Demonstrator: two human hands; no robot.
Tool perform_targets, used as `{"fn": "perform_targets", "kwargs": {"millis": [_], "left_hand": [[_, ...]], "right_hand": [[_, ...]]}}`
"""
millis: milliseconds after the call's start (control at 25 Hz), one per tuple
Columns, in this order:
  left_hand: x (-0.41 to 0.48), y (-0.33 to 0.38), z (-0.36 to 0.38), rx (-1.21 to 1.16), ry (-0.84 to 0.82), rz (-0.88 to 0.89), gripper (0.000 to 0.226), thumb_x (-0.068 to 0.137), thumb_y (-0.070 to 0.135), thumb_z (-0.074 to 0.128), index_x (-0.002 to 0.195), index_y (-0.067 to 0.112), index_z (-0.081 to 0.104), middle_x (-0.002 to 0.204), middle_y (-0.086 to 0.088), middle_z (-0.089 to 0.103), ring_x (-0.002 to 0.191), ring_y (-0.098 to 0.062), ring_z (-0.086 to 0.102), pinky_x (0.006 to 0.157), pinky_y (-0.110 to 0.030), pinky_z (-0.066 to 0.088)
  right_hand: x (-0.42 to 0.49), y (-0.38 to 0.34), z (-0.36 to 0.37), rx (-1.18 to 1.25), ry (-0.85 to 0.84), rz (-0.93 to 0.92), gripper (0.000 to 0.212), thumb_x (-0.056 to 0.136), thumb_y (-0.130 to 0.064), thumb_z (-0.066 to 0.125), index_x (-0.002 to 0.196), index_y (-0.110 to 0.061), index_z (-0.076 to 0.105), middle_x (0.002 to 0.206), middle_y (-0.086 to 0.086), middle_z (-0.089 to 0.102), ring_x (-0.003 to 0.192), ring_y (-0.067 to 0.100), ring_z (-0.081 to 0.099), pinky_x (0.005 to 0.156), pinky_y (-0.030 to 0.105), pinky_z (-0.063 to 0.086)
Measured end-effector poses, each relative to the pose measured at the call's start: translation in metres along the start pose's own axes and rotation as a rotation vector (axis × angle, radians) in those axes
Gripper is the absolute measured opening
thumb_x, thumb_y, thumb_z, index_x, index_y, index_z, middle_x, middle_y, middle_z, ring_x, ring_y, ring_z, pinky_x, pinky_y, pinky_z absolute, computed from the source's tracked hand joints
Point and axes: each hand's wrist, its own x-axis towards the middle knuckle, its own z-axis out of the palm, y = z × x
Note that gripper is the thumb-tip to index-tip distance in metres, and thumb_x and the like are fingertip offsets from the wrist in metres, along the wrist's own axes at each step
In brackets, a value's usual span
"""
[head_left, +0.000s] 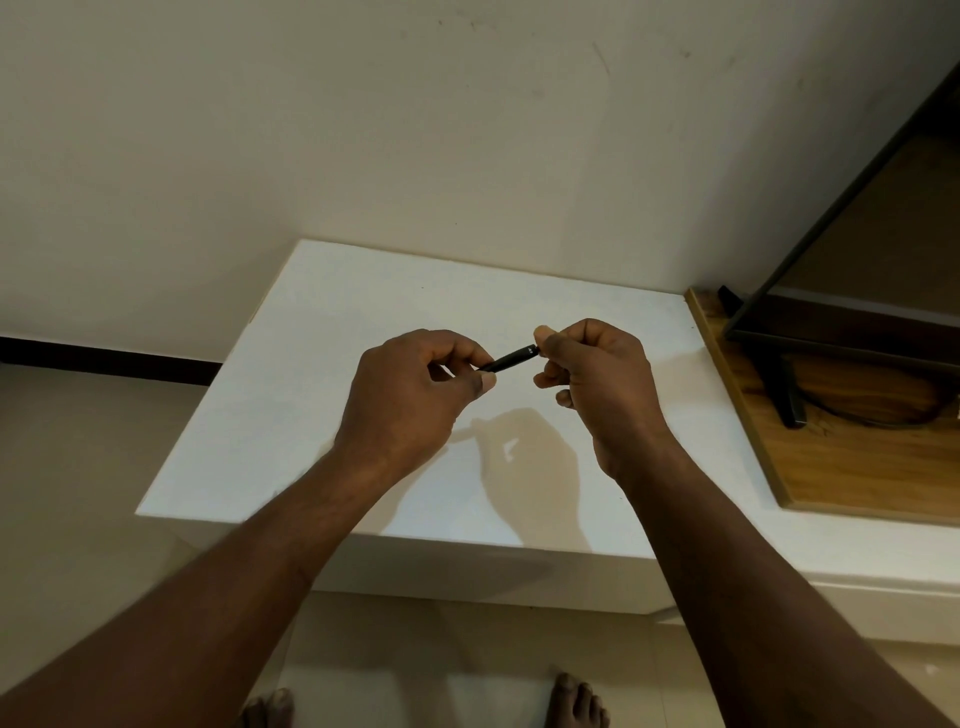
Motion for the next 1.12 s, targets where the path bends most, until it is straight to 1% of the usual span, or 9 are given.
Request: {"fn": "perform_targets", "kwargs": {"millis": [120, 200, 320, 480, 600, 760, 880, 1000, 1120], "left_hand": [[0.0, 0.001, 0.001, 0.0, -0.004, 0.004, 0.007, 0.086, 0.031, 0.081, 0.088, 0.037, 0.077, 0.078, 0.017, 0.073, 0.08, 0.0, 0.064, 0.064, -0.001, 0.041], [0.001, 0.001, 0.0, -0.006, -0.002, 0.001, 0.009, 0.086, 0.031, 0.081, 0.086, 0.039, 0.076, 0.08, 0.021, 0.072, 0.079, 0.0, 0.064, 0.064, -0.002, 0.041], [0.001, 0.0, 0.0, -0.011, -0.003, -0.003, 0.01, 0.086, 0.031, 0.081, 0.085, 0.04, 0.076, 0.083, 0.025, 0.071, 0.078, -0.001, 0.064, 0.064, -0.002, 0.042], [0.001, 0.0, 0.0, -0.011, -0.002, 0.006, 0.011, 0.086, 0.032, 0.081, 0.085, 0.041, 0.075, 0.084, 0.026, 0.071, 0.079, 0.001, 0.063, 0.065, -0.002, 0.042], [0.0, 0.0, -0.001, -0.008, 0.002, 0.0, 0.01, 0.086, 0.031, 0.081, 0.085, 0.039, 0.075, 0.082, 0.024, 0.071, 0.079, 0.001, 0.064, 0.064, -0.001, 0.042], [0.0, -0.001, 0.0, -0.002, 0.004, -0.01, 0.006, 0.086, 0.031, 0.081, 0.087, 0.036, 0.077, 0.078, 0.016, 0.073, 0.08, 0.0, 0.064, 0.064, -0.001, 0.041], [-0.002, -0.001, 0.002, 0.006, -0.011, -0.02, 0.005, 0.087, 0.03, 0.08, 0.091, 0.032, 0.078, 0.08, 0.014, 0.073, 0.079, -0.002, 0.064, 0.06, -0.007, 0.044], [-0.002, -0.002, 0.004, -0.005, -0.023, -0.043, 0.005, 0.087, 0.031, 0.08, 0.092, 0.031, 0.079, 0.08, 0.014, 0.073, 0.075, -0.004, 0.064, 0.059, -0.021, 0.048], [-0.002, -0.002, 0.004, 0.004, -0.024, -0.06, 0.003, 0.087, 0.032, 0.08, 0.09, 0.032, 0.079, 0.078, 0.015, 0.072, 0.069, -0.004, 0.064, 0.06, -0.025, 0.05]], "right_hand": [[0.001, -0.001, -0.003, 0.006, -0.012, -0.001, 0.025, 0.095, -0.034, 0.074, 0.08, -0.015, 0.069, 0.068, -0.005, 0.071, 0.067, 0.01, 0.072, 0.066, 0.029, 0.047], [0.002, -0.003, -0.009, 0.036, -0.019, 0.004, 0.025, 0.095, -0.038, 0.072, 0.088, -0.014, 0.076, 0.076, -0.005, 0.075, 0.068, 0.008, 0.071, 0.067, 0.03, 0.048], [0.003, -0.004, -0.014, 0.046, -0.038, 0.007, 0.016, 0.093, -0.03, 0.073, 0.092, -0.016, 0.079, 0.083, -0.004, 0.079, 0.069, 0.008, 0.07, 0.068, 0.03, 0.048], [0.003, -0.003, -0.012, 0.021, -0.051, 0.009, 0.007, 0.091, -0.022, 0.075, 0.086, -0.018, 0.078, 0.078, -0.004, 0.078, 0.068, 0.009, 0.07, 0.066, 0.029, 0.047], [0.004, -0.002, -0.011, -0.024, -0.056, -0.016, 0.011, 0.095, -0.024, 0.071, 0.088, -0.016, 0.076, 0.078, -0.003, 0.077, 0.069, 0.01, 0.071, 0.066, 0.028, 0.047], [0.001, 0.003, -0.005, -0.167, -0.038, -0.1, 0.018, 0.103, -0.026, 0.06, 0.096, -0.013, 0.07, 0.088, 0.002, 0.078, 0.067, 0.007, 0.071, 0.067, 0.026, 0.047], [-0.001, 0.004, -0.001, -0.224, -0.023, -0.122, 0.02, 0.106, -0.027, 0.055, 0.096, -0.013, 0.066, 0.086, 0.001, 0.077, 0.066, 0.006, 0.071, 0.063, 0.024, 0.047], [-0.001, 0.006, 0.0, -0.245, -0.032, -0.112, 0.023, 0.107, -0.028, 0.053, 0.095, -0.012, 0.064, 0.086, 0.002, 0.077, 0.068, 0.01, 0.073, 0.064, 0.026, 0.048], [0.003, 0.007, -0.006, -0.209, -0.064, -0.086, 0.03, 0.105, -0.039, 0.057, 0.092, -0.013, 0.065, 0.087, 0.002, 0.078, 0.068, 0.011, 0.073, 0.066, 0.028, 0.048]]}}
